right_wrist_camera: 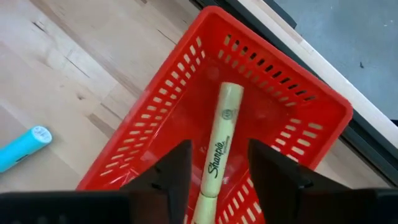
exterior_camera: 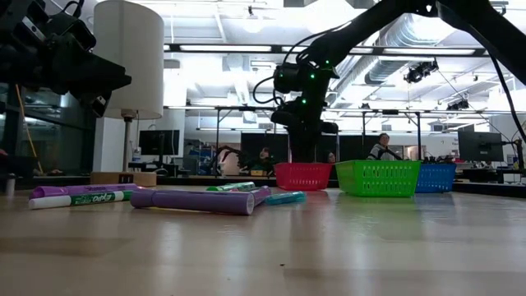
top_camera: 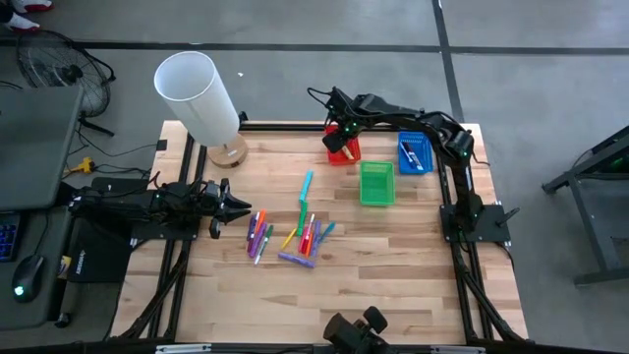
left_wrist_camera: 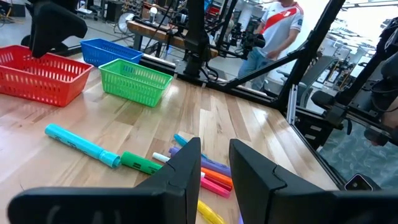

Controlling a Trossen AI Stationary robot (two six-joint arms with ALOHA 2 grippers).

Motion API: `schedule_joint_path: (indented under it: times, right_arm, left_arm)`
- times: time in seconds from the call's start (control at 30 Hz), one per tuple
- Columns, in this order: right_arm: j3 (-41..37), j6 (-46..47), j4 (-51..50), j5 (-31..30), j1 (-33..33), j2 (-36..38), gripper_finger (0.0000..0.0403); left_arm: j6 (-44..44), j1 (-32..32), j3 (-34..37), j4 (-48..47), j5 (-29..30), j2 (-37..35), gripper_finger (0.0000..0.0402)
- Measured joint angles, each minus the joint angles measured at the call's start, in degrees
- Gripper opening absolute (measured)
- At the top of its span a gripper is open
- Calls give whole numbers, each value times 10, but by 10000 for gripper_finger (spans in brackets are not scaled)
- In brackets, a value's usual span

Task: Pick & Place Markers
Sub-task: Put the light green highlighter in the red bin, then put the blue highlighter in the red bin

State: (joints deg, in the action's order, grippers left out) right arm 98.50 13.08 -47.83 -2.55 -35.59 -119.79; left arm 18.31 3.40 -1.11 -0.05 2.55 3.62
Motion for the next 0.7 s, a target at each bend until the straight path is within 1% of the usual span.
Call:
schedule_joint_path:
  times: [0.13,0.23,0.33,0.53,0.7]
  right_arm:
    - [0,9,-3,0,0,0,175]
    - [0,9,-3,1,0,0,184]
    - [0,3,-4,18,0,0,183]
    - [0,-16,-3,63,1,0,169]
    - [0,-43,-4,74,10,1,161]
  left_arm:
    - [0,0,0,0,0,0,83]
    - [0,0,0,0,0,0,83]
    - [0,0,0,0,0,0,83]
    - [0,0,0,0,0,0,83]
    - [0,0,0,0,0,0,83]
